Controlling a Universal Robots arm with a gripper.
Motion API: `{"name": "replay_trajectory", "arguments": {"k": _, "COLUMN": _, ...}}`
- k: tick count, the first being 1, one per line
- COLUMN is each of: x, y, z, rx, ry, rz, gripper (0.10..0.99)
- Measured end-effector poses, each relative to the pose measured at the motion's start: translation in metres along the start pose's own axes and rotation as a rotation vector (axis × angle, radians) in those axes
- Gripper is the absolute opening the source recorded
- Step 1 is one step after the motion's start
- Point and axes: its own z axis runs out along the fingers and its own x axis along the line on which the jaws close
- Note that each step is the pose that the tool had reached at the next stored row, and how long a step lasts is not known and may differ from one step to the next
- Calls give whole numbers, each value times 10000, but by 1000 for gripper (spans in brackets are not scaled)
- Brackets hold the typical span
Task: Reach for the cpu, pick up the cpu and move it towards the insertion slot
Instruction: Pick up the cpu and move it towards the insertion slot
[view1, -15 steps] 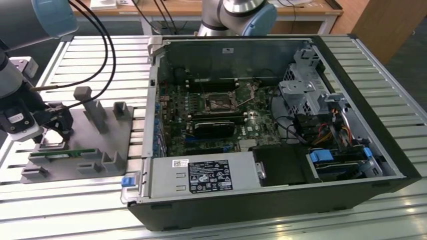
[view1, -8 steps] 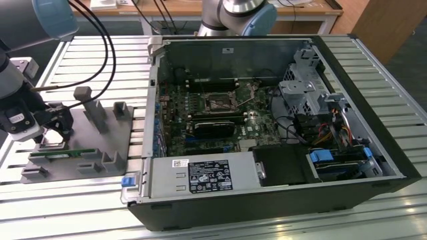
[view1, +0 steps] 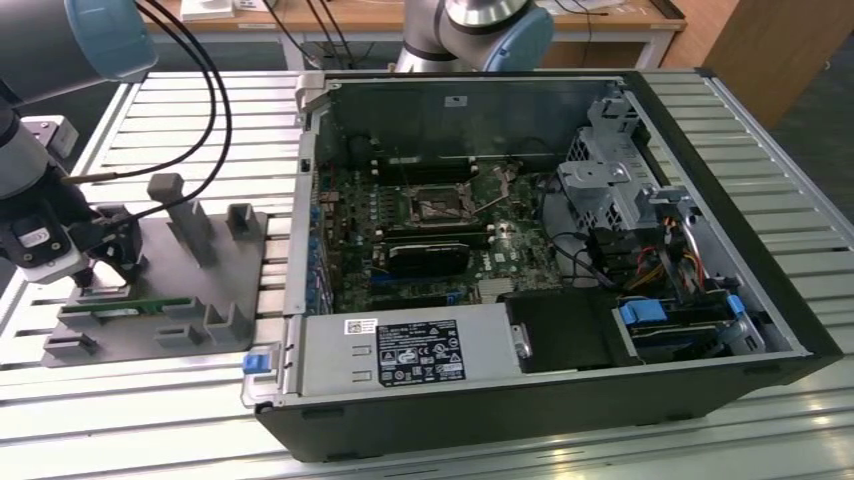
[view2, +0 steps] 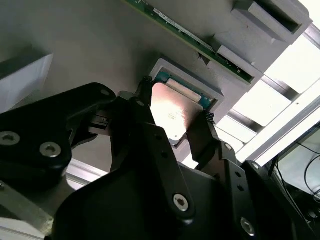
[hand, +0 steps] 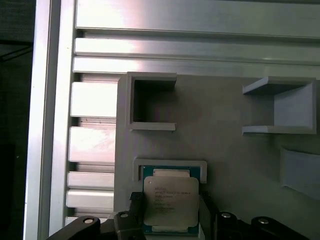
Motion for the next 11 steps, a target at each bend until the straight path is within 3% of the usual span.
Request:
{"name": "replay_trajectory", "arguments": {"k": 1, "x": 0, "y": 0, "z": 1, "rx": -3, "ry": 0, "rz": 0, "gripper": 533}}
{"name": "replay_trajectory", "arguments": {"k": 8, "x": -1, "y": 2, "z": -8, "rx": -19, "ry": -13, "rz": 0, "gripper": 533}}
{"name": "replay_trajectory", "arguments": {"k": 11, "x": -1, "y": 3, "z": -67, "rx": -15, "ry": -7, "rz": 0, "gripper": 533}}
